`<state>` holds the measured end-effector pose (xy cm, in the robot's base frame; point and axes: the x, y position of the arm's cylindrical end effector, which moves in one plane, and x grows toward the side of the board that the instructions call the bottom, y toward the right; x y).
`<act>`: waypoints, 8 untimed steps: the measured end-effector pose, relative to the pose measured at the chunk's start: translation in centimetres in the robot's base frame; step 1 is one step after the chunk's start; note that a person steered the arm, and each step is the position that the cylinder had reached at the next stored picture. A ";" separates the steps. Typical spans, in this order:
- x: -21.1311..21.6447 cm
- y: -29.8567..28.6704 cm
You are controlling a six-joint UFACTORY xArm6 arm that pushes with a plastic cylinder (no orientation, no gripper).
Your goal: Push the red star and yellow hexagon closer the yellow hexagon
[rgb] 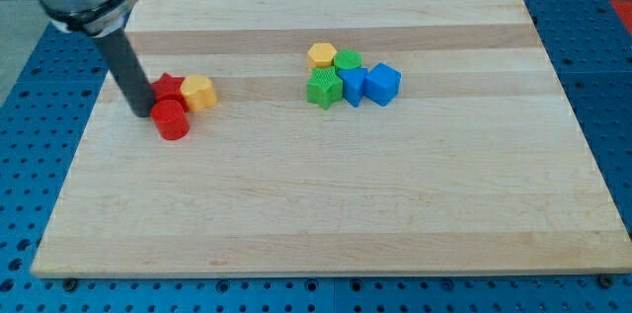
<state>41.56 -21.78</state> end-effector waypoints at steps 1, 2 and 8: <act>-0.8 2.6; -1.0 5.8; -4.6 4.0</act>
<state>36.98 -17.78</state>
